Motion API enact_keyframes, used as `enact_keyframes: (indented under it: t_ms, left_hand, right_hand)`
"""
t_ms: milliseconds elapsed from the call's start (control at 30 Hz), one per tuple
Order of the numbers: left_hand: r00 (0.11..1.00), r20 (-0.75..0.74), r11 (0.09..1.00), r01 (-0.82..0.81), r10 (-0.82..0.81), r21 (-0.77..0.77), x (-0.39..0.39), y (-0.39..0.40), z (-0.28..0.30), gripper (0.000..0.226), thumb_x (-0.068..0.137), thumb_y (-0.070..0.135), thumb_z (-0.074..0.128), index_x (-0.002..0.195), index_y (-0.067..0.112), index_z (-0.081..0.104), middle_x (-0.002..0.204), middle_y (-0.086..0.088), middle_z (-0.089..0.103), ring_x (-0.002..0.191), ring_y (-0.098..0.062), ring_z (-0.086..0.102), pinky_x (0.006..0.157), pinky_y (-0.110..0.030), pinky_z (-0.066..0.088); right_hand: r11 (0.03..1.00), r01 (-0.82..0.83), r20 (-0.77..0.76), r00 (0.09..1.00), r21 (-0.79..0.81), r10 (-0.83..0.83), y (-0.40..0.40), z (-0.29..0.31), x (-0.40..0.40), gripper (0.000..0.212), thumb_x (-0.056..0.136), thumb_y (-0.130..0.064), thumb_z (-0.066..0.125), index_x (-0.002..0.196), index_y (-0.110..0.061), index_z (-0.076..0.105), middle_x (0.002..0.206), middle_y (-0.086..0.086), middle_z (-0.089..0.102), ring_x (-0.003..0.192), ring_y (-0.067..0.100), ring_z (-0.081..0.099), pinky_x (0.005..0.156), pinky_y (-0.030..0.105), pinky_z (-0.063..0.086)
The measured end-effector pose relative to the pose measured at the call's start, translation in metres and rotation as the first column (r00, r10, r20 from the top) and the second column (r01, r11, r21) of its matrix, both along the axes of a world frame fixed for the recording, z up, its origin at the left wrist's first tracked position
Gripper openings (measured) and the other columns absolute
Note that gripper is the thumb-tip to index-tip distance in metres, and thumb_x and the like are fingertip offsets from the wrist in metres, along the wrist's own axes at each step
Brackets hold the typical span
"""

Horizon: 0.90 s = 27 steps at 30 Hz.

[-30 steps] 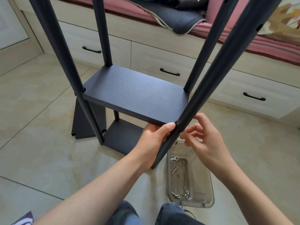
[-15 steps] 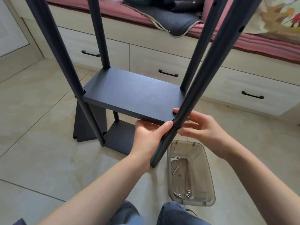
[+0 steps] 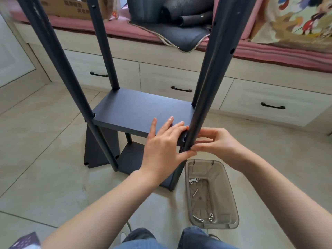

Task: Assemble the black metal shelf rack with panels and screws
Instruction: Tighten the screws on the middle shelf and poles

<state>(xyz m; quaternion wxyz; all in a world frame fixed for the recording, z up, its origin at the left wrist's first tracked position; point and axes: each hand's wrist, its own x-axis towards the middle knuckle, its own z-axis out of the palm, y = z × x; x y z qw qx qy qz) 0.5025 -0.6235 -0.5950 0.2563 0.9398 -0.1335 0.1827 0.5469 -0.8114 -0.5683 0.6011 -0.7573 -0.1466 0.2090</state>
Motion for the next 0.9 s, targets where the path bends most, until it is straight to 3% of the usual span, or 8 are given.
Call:
enact_keyframes:
  t_ms: [167, 300, 367, 500, 567, 733, 833, 900]
  left_hand:
    - [1.000, -0.010, 0.998, -0.029, 0.028, -0.051, 0.002, -0.002, 0.004, 0.057, 0.083, 0.052, 0.074, 0.131, 0.023, 0.065, 0.141, 0.007, 0.060, 0.142, -0.017, 0.044, 0.124, -0.050, 0.011]
    - [0.999, 0.007, 0.999, -0.034, 0.035, -0.026, 0.002, -0.005, 0.003, 0.053, 0.084, 0.049, 0.074, 0.129, 0.022, 0.066, 0.141, 0.007, 0.060, 0.142, -0.018, 0.044, 0.122, -0.051, 0.019]
    - [0.999, 0.017, 0.999, -0.031, 0.031, -0.011, 0.001, -0.006, 0.002, 0.056, 0.086, 0.049, 0.072, 0.134, 0.022, 0.062, 0.143, 0.007, 0.058, 0.143, -0.018, 0.042, 0.121, -0.050, 0.021]
    - [0.999, 0.003, 0.996, -0.040, 0.040, 0.076, 0.003, -0.001, 0.000, 0.068, 0.091, 0.062, 0.057, 0.147, 0.024, 0.050, 0.153, 0.011, 0.046, 0.148, -0.011, 0.033, 0.125, -0.046, 0.007]
    - [0.999, 0.017, 0.990, -0.045, 0.043, 0.136, 0.003, 0.003, -0.002, 0.070, 0.092, 0.066, 0.048, 0.149, 0.025, 0.048, 0.155, 0.011, 0.044, 0.148, -0.010, 0.032, 0.125, -0.049, 0.002]
    - [0.997, 0.057, 0.987, -0.056, 0.048, 0.149, 0.001, 0.003, -0.007, 0.062, 0.094, 0.060, 0.053, 0.143, 0.023, 0.056, 0.150, 0.007, 0.050, 0.145, -0.015, 0.039, 0.120, -0.049, 0.024]
    - [0.997, 0.052, 0.984, -0.064, 0.056, 0.164, 0.001, 0.003, -0.007, 0.060, 0.094, 0.058, 0.057, 0.142, 0.022, 0.057, 0.149, 0.007, 0.051, 0.144, -0.015, 0.041, 0.119, -0.047, 0.027]
    - [0.997, 0.049, 0.984, -0.067, 0.060, 0.165, 0.000, 0.002, -0.006, 0.059, 0.094, 0.058, 0.056, 0.140, 0.021, 0.059, 0.148, 0.007, 0.053, 0.143, -0.016, 0.042, 0.119, -0.047, 0.028]
  right_hand:
    - [0.997, -0.073, -0.172, 0.982, 0.032, 0.077, -0.011, 0.000, 0.002, 0.039, 0.096, -0.012, 0.059, 0.126, -0.037, 0.064, 0.123, -0.002, 0.069, 0.117, 0.018, 0.064, 0.102, 0.042, 0.047]
    - [0.966, 0.251, -0.306, 0.926, 0.059, -0.222, -0.002, -0.003, 0.012, 0.031, 0.100, -0.025, 0.052, 0.131, -0.020, 0.053, 0.105, 0.009, 0.075, 0.098, 0.025, 0.073, 0.089, 0.044, 0.055]
    - [0.964, 0.263, -0.344, 0.908, 0.027, -0.238, 0.010, -0.004, 0.016, 0.038, 0.100, -0.038, 0.053, 0.125, -0.011, 0.061, 0.107, 0.013, 0.074, 0.098, 0.028, 0.073, 0.089, 0.043, 0.057]
    - [0.964, 0.264, -0.298, 0.923, 0.024, -0.245, 0.026, -0.006, 0.018, 0.036, 0.097, -0.039, 0.058, 0.098, -0.005, 0.073, 0.100, 0.019, 0.072, 0.086, 0.022, 0.073, 0.071, 0.033, 0.057]
    - [0.963, 0.267, -0.263, 0.932, 0.024, -0.251, 0.025, -0.009, 0.017, 0.037, 0.099, -0.038, 0.056, 0.099, -0.005, 0.073, 0.100, 0.019, 0.073, 0.087, 0.022, 0.073, 0.075, 0.033, 0.058]
    - [0.967, 0.256, -0.209, 0.946, 0.009, -0.248, 0.025, -0.011, 0.013, 0.039, 0.100, -0.039, 0.052, 0.104, -0.007, 0.072, 0.096, 0.012, 0.076, 0.094, 0.023, 0.073, 0.088, 0.038, 0.056]
    - [0.958, 0.283, -0.207, 0.936, -0.044, -0.286, 0.016, -0.017, 0.006, 0.040, 0.103, -0.040, 0.046, 0.110, -0.009, 0.071, 0.098, 0.005, 0.077, 0.096, 0.017, 0.073, 0.090, 0.035, 0.055]
    - [0.942, 0.294, -0.183, 0.929, -0.161, -0.321, 0.005, -0.033, -0.007, 0.038, 0.104, -0.037, 0.044, 0.110, -0.009, 0.069, 0.100, 0.003, 0.076, 0.098, 0.019, 0.072, 0.091, 0.037, 0.055]
